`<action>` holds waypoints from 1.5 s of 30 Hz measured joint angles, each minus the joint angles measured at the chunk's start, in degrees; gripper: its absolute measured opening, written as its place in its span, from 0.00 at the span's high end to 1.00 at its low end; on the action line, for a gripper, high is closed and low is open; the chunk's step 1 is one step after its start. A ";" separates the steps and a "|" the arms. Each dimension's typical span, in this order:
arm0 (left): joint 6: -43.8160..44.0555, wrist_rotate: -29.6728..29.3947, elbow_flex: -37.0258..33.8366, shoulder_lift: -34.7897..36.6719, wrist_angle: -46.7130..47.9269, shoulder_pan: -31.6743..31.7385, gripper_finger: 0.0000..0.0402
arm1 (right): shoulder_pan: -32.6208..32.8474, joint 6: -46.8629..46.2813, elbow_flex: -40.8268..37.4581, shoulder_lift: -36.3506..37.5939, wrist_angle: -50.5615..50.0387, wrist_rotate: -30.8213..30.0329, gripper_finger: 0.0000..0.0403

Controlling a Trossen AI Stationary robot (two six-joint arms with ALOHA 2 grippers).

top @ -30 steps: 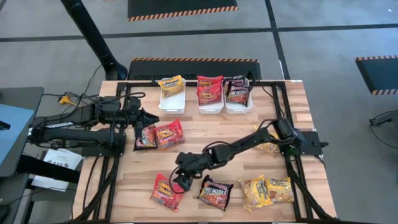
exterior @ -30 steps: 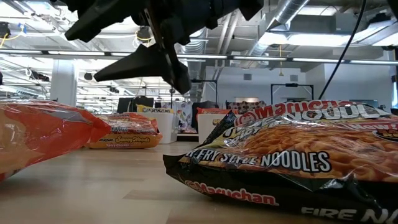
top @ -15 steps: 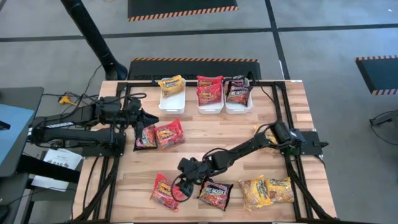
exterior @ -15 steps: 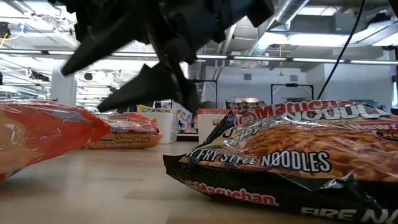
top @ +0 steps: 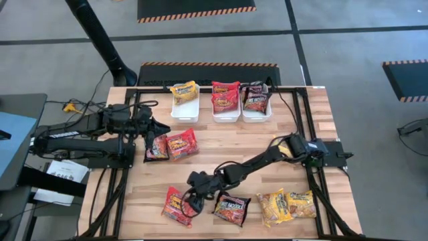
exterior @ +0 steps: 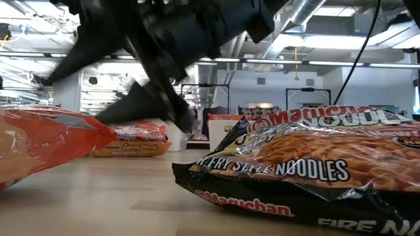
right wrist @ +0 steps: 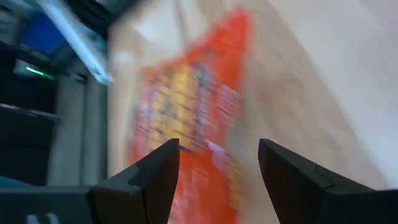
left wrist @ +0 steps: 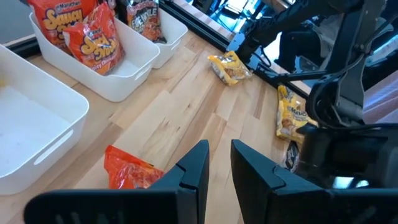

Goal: Sort Maruchan noodles
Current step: Put the orange noodle pack into the middle white bin

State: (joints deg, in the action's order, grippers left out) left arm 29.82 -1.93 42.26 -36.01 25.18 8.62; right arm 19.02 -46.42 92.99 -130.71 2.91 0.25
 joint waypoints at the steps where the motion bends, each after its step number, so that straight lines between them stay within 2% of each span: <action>1: 0.00 0.00 0.00 0.00 0.05 -0.02 0.86 | 0.00 0.29 0.31 -0.35 -0.33 0.02 0.39; 13: 0.00 -0.12 0.00 0.00 1.26 -0.01 0.86 | -0.06 0.78 5.52 -3.85 -6.08 2.62 0.39; 16: 0.00 -0.26 0.00 0.02 1.28 -0.01 0.86 | -0.02 -0.25 5.69 -4.40 -5.74 3.07 0.43; 19: -0.01 -0.36 0.00 0.00 1.28 0.00 0.86 | 0.00 -1.41 5.50 -4.68 -6.04 4.39 0.54; 26: -0.02 -0.43 0.00 0.00 1.28 0.00 0.86 | -0.02 -1.02 5.64 -5.03 -5.14 5.78 0.91; 28: -0.02 -0.54 0.00 0.00 1.28 -0.01 0.86 | -0.02 0.31 5.64 -5.03 -5.15 5.88 0.97; 37: -0.02 -1.55 0.00 0.00 1.32 -0.01 0.86 | -1.18 2.05 5.56 -4.54 -6.64 9.14 0.99; 45: -0.02 -1.79 0.00 0.00 1.56 -0.01 0.86 | -1.67 9.03 5.42 2.22 -20.41 5.36 0.99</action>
State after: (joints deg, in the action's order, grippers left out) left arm 29.80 -3.73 42.26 -36.01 26.74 8.61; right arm 17.35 -37.39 98.41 -128.49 -17.50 5.61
